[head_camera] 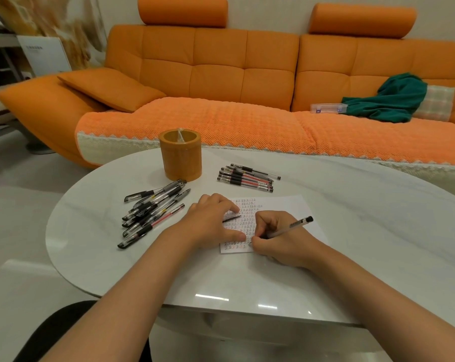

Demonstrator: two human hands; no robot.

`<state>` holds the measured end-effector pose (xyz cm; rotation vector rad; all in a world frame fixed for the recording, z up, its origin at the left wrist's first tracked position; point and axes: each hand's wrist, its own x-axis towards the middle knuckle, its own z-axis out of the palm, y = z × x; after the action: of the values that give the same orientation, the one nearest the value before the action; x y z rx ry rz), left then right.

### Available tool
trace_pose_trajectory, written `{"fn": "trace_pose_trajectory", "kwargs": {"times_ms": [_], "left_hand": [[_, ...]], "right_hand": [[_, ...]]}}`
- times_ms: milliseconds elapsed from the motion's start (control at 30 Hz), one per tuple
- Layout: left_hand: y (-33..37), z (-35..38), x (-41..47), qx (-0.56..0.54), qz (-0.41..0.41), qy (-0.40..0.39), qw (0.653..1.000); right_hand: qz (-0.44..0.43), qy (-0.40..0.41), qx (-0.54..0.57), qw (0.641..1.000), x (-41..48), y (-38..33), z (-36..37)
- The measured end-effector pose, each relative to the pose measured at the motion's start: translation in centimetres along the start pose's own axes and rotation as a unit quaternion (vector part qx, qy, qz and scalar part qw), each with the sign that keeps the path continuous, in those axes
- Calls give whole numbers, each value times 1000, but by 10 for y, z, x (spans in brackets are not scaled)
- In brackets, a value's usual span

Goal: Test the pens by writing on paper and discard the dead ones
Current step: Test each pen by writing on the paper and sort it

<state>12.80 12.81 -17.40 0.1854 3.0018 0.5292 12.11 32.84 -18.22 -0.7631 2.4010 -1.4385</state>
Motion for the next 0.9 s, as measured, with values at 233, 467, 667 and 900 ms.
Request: {"fn": "trace_pose_trajectory", "kwargs": {"times_ms": [233,467,667,900], "left_hand": [[0,0,-1,1,0,-3,1000],[0,0,-1,1,-1,-4,1000],[-1,1,0,-4,-3,-3,1000],[-1,1,1,-9,-6,-3,1000]], "right_hand": [[4,-20,9,1000,1,1,-2],[1,-15,5,1000,1,1,-1],[-6,-30,3,1000,0,1,-1],[0,-21,26,999,0,-1,-1]]}}
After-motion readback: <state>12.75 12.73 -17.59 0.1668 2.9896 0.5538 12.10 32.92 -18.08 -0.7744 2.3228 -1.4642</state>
